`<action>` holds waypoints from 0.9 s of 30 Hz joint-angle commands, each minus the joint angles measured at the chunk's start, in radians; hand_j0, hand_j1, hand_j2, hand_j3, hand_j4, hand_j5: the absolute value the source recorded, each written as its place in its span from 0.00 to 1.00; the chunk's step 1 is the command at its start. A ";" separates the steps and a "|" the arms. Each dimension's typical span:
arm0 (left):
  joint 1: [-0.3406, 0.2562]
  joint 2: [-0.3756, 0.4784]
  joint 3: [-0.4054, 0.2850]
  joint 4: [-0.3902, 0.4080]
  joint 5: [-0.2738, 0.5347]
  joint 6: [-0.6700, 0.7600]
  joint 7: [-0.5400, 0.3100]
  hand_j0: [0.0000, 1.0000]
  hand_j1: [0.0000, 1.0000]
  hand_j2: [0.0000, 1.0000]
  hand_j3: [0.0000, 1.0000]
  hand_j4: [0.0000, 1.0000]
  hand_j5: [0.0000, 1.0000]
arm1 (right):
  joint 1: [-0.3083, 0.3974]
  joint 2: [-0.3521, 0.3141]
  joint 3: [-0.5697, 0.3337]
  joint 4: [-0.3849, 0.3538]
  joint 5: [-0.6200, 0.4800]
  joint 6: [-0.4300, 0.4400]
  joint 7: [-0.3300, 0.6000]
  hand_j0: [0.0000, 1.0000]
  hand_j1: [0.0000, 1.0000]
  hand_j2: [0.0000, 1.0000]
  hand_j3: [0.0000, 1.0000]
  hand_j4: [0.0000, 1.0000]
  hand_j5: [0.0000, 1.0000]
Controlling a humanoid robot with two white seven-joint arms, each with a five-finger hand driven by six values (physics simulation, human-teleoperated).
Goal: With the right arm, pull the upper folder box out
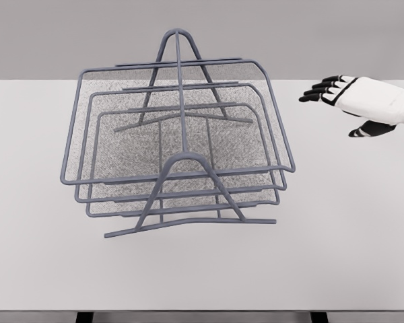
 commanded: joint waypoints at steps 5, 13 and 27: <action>0.000 0.000 0.000 0.001 0.000 0.000 0.000 1.00 1.00 1.00 1.00 1.00 1.00 | -0.083 0.076 0.040 -0.041 -0.011 0.000 0.000 1.00 1.00 1.00 1.00 1.00 1.00; 0.000 0.000 -0.001 0.001 0.000 0.000 0.000 1.00 1.00 1.00 1.00 1.00 1.00 | -0.092 0.077 0.130 -0.117 -0.011 0.000 0.000 1.00 1.00 1.00 1.00 1.00 1.00; 0.000 0.000 0.000 0.001 0.000 0.000 0.000 1.00 1.00 1.00 1.00 1.00 1.00 | -0.051 0.036 0.171 -0.105 -0.008 0.000 0.000 1.00 1.00 1.00 1.00 1.00 1.00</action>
